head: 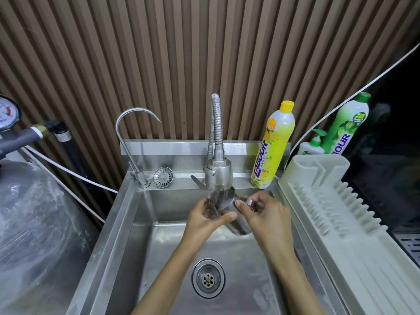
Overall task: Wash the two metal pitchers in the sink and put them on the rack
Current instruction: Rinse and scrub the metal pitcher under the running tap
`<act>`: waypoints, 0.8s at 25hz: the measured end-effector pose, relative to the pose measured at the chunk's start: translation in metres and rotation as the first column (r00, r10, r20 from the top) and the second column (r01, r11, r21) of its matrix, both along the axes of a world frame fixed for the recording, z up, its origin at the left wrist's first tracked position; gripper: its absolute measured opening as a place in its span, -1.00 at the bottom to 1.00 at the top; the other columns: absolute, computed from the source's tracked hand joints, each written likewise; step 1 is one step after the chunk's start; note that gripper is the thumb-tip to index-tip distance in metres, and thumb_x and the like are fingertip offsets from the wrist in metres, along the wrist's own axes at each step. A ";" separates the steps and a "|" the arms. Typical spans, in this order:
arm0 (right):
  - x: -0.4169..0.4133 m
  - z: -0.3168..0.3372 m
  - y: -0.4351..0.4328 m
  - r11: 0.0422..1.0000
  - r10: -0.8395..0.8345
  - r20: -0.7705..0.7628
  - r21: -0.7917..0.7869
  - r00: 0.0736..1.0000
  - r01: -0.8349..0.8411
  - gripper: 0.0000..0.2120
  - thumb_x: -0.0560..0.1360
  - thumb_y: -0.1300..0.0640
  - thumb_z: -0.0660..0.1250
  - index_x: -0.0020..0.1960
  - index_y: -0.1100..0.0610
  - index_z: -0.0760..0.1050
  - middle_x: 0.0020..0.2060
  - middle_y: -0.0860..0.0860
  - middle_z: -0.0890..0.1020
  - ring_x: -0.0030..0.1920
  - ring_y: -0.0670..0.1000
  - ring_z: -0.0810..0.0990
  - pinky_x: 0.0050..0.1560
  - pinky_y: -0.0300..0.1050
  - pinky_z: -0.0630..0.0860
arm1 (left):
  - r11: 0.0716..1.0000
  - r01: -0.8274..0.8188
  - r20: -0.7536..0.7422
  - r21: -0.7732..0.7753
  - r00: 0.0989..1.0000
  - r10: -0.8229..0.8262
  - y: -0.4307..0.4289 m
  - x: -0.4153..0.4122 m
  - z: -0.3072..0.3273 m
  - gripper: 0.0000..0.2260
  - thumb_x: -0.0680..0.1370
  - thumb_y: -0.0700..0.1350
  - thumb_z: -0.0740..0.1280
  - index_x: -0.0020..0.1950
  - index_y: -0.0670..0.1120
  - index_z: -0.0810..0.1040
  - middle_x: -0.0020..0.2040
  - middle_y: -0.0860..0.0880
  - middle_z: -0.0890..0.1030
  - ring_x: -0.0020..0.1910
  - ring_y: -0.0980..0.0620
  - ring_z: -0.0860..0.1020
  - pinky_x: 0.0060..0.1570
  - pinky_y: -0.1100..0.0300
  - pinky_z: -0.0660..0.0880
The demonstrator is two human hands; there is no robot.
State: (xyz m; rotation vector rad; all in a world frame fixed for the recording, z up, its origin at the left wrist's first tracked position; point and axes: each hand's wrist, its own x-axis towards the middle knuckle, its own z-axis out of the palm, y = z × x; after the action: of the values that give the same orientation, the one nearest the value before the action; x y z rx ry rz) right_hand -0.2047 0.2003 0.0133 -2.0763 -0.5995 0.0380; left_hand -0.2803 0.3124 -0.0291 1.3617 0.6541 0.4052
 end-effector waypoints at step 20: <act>0.011 -0.003 0.009 0.999 0.030 -0.207 -0.020 0.978 -0.035 -0.73 0.34 0.03 0.46 -0.40 0.06 0.41 -0.46 0.00 0.60 -0.33 0.06 0.60 -0.19 -0.06 0.55 | 0.981 -0.093 -0.177 0.170 0.976 0.123 0.001 -0.010 0.003 -0.40 0.09 0.14 0.57 0.05 -0.05 0.56 -0.04 0.01 0.68 -0.07 0.11 0.63 -0.09 0.37 0.50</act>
State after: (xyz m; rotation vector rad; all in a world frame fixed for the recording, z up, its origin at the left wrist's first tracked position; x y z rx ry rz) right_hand -0.1937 0.2090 0.0099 -2.0525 -0.5070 0.2778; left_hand -0.2902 0.3135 -0.0259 1.5342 0.8689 0.4274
